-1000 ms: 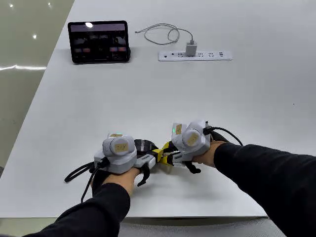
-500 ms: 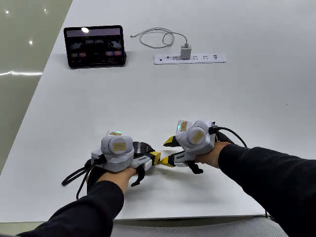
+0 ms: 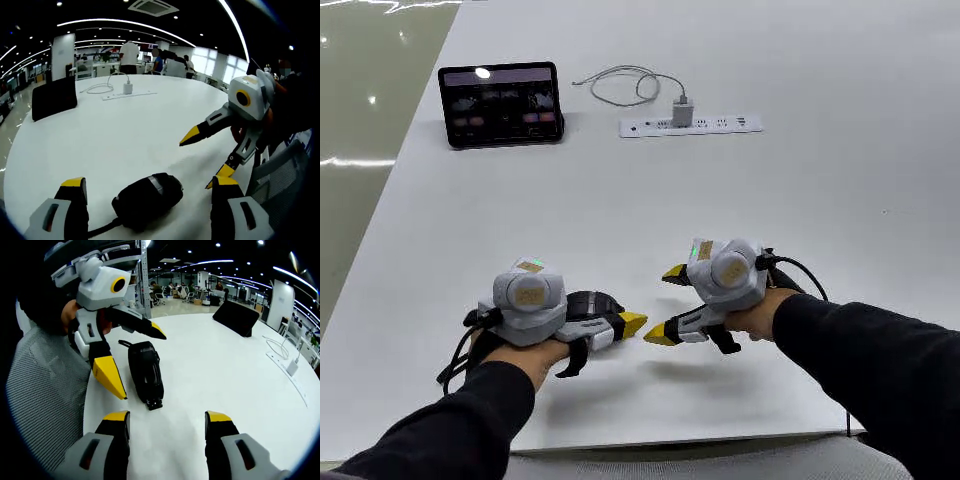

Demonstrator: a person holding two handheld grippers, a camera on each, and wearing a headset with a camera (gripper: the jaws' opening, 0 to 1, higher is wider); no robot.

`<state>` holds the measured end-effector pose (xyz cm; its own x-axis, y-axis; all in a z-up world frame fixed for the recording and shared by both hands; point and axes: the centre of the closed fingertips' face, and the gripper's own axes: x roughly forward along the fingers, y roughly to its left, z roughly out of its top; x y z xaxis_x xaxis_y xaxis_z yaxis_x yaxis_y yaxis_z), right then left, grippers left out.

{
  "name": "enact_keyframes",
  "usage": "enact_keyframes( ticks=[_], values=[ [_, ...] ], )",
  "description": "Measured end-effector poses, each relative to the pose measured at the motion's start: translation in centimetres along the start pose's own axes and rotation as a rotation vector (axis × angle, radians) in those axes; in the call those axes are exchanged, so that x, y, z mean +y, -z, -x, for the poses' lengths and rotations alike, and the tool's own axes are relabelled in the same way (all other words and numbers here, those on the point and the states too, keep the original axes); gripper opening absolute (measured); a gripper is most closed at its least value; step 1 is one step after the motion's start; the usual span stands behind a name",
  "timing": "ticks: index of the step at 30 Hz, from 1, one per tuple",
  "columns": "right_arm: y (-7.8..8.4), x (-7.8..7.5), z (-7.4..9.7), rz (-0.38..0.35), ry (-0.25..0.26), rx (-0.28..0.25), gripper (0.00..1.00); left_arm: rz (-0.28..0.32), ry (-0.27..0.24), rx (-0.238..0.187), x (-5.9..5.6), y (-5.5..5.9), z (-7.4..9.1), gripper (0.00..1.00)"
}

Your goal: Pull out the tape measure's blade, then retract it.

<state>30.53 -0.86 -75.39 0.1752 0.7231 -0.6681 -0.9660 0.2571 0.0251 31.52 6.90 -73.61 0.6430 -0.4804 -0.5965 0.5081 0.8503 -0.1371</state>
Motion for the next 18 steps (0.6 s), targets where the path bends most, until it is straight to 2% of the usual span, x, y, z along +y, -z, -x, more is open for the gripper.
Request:
enact_keyframes(
  ticks=[1, 2, 5, 7, 9, 15, 18],
  values=[
    [0.1, -0.1, 0.2, -0.002, 0.003, -0.001, 0.57, -0.004, -0.001, 0.004, 0.1, 0.0, 0.2, 1.0],
    [0.4, -0.1, 0.4, -0.008, 0.007, 0.001, 0.57, -0.018, -0.004, 0.025, 0.4, 0.4, 0.4, 1.0],
    [0.8, -0.2, 0.9, -0.021, 0.015, 0.003, 0.6, -0.008, 0.013, 0.028, 0.9, 0.8, 0.9, 1.0],
    [1.0, -0.1, 1.2, -0.028, 0.023, 0.001, 0.61, -0.021, 0.024, 0.053, 1.0, 1.4, 1.2, 1.0],
    [1.2, -0.2, 1.7, -0.042, 0.029, -0.005, 0.63, -0.012, 0.049, 0.032, 1.0, 1.3, 1.6, 1.0],
    [1.8, -0.5, 3.7, -0.07, 0.066, -0.031, 0.7, -0.02, 0.081, 0.039, 1.7, 1.8, 2.6, 1.0],
    [2.7, -0.5, 4.8, -0.077, 0.072, -0.036, 0.71, -0.05, 0.073, 0.044, 2.5, 1.8, 3.3, 1.0]
  ],
)
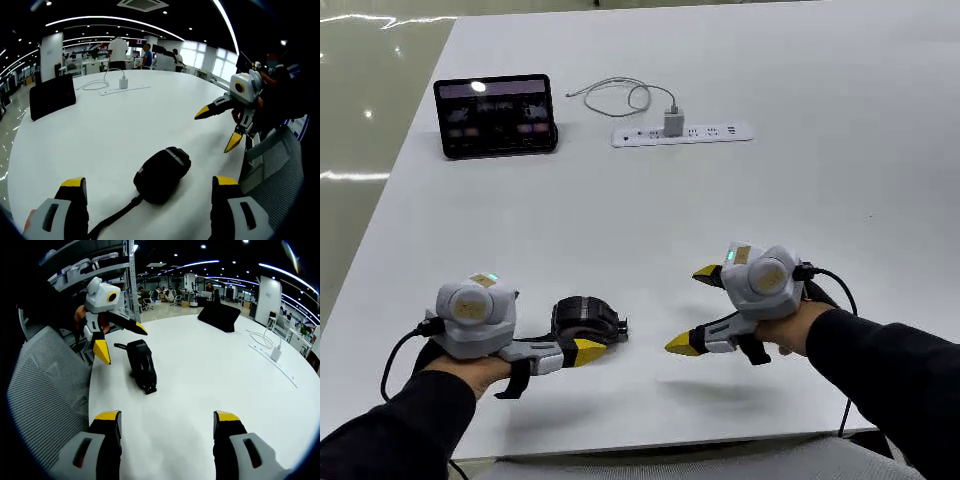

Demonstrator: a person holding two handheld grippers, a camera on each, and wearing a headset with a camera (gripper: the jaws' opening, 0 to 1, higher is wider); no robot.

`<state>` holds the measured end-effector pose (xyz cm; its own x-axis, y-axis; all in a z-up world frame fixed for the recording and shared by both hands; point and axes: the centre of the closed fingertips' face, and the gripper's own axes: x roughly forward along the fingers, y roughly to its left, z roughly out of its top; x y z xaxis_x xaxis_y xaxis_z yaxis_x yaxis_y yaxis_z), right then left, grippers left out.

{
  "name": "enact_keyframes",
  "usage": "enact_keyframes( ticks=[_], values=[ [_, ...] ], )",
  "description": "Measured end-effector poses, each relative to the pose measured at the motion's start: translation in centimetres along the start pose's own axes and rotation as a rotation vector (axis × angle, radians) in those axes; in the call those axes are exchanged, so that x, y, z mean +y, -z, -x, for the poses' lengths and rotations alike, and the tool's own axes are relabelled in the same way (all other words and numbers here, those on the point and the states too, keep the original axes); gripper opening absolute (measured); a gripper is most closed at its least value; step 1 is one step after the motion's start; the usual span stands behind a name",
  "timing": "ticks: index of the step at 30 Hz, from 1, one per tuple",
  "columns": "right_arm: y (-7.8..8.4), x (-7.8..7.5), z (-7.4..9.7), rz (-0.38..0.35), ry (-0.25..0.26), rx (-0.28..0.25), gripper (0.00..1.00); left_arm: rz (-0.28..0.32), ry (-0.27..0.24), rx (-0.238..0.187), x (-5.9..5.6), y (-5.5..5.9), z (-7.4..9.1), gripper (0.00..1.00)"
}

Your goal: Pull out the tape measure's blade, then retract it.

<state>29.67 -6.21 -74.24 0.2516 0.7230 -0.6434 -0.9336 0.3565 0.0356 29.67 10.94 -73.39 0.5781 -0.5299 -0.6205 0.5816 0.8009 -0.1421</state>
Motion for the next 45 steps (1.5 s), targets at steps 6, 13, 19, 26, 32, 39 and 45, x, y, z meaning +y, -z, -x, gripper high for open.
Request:
enact_keyframes(
  ticks=[6, 13, 19, 26, 32, 39, 45],
  values=[
    [2.1, -0.6, 2.4, -0.029, 0.035, 0.008, 0.77, -0.03, 0.014, 0.004, 0.2, -0.2, 1.5, 1.0],
    [3.2, -1.4, 5.8, -0.054, 0.088, -0.012, 0.83, -0.037, 0.024, 0.03, 0.4, 1.2, 2.8, 1.0],
    [4.7, -1.8, 8.8, -0.092, 0.126, -0.022, 0.86, -0.02, 0.008, 0.022, 0.8, 1.5, 4.7, 1.0],
    [6.2, -2.0, 11.1, -0.119, 0.16, -0.03, 0.91, -0.02, -0.018, 0.025, 1.8, 1.9, 6.4, 1.0],
    [7.7, -2.5, 13.0, -0.124, 0.198, -0.013, 0.94, -0.021, -0.031, 0.033, 2.8, 2.5, 7.8, 1.0],
    [8.8, -2.6, 14.9, -0.136, 0.231, -0.013, 1.0, -0.015, -0.053, 0.017, 3.7, 2.2, 9.3, 1.0],
    [10.0, -2.5, 16.5, -0.161, 0.27, -0.013, 1.0, -0.02, -0.046, -0.009, 3.6, 1.6, 9.2, 1.0]
  ],
)
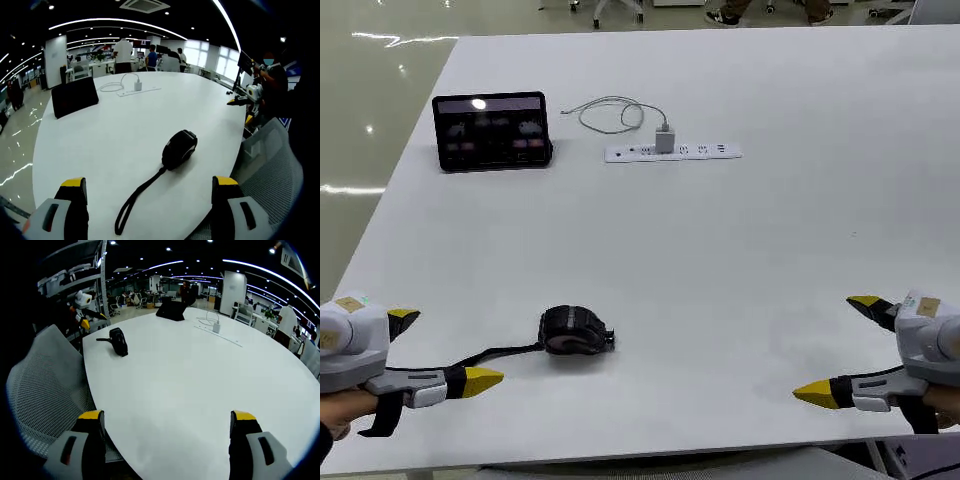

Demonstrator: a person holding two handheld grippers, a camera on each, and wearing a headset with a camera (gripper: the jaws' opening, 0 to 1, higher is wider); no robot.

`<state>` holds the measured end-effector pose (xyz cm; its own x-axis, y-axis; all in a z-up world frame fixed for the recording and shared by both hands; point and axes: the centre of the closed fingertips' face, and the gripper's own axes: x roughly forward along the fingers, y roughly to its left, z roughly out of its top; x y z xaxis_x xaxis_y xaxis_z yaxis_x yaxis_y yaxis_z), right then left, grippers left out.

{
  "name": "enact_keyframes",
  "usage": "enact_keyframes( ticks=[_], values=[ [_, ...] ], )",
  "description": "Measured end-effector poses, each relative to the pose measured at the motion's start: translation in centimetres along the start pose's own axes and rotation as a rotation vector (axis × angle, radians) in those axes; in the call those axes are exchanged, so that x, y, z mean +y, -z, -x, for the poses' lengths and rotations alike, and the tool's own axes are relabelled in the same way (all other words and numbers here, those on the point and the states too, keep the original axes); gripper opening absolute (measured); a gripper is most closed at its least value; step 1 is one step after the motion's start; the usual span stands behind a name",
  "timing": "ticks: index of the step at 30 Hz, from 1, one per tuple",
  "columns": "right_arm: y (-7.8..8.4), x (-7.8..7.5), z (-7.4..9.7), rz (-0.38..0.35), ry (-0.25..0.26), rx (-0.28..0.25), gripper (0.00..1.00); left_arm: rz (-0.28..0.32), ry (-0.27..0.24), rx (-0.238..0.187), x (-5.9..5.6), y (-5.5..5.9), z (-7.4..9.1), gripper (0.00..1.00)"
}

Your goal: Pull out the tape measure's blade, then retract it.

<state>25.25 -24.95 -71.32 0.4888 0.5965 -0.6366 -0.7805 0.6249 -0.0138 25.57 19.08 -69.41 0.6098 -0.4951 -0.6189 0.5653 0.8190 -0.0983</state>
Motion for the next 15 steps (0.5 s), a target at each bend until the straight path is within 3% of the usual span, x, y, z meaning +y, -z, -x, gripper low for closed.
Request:
enact_keyframes(
  ticks=[8, 15],
  values=[
    [0.69, -0.99, 1.09, -0.021, 0.033, -0.002, 1.0, -0.014, 0.02, 0.017, -0.42, -0.25, -0.68, 1.0],
    [0.81, -0.72, 1.05, -0.025, 0.03, 0.002, 1.0, -0.015, 0.008, 0.012, -0.27, -0.33, -0.78, 1.0]
  ],
)
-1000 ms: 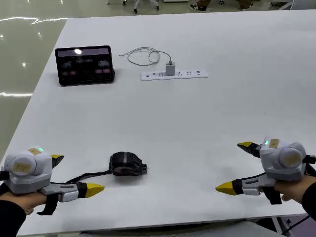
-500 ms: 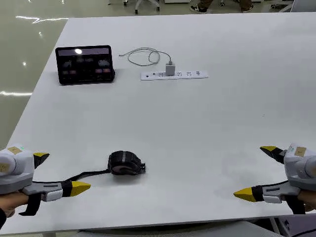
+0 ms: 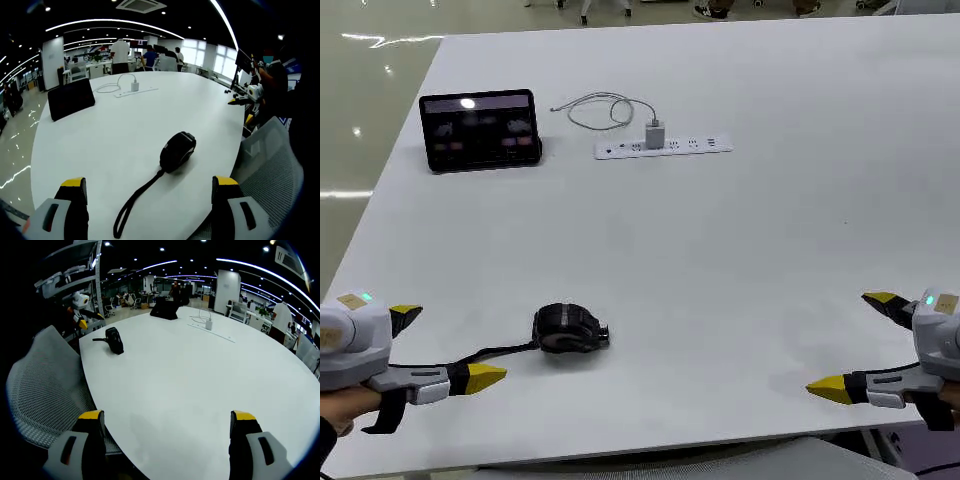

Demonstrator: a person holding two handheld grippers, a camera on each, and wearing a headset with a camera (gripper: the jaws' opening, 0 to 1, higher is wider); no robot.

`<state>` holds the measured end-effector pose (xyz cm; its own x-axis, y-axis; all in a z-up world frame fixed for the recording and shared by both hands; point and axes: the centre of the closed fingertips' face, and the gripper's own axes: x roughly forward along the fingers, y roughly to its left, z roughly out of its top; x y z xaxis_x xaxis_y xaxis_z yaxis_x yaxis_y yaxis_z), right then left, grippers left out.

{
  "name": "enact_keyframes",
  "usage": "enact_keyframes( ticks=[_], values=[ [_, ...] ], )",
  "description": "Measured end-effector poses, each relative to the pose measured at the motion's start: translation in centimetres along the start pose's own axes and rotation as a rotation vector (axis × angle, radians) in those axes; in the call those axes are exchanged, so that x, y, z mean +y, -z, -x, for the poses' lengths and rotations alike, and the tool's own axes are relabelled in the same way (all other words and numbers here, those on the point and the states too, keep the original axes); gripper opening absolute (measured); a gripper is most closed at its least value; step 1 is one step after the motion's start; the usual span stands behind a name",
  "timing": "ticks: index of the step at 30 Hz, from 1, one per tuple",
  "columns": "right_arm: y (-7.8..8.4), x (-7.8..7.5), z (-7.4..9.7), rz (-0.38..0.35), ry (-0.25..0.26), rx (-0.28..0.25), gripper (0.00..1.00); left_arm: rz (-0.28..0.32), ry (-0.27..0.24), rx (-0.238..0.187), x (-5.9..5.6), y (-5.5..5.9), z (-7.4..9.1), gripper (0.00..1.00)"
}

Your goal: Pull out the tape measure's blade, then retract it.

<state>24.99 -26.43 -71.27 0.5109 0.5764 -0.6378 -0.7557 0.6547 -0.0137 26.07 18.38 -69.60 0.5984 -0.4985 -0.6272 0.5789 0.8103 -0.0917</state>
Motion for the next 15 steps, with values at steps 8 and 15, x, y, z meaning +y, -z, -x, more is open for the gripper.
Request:
enact_keyframes(
  ticks=[8, 15],
  values=[
    [0.21, 0.31, -0.11, 0.011, -0.013, 0.012, 1.0, 0.009, -0.002, -0.003, 0.2, -0.14, 0.3, 1.0],
    [0.14, 0.21, 0.03, 0.016, -0.013, 0.01, 1.0, 0.012, 0.002, -0.003, 0.23, -0.3, 0.38, 1.0]
  ],
)
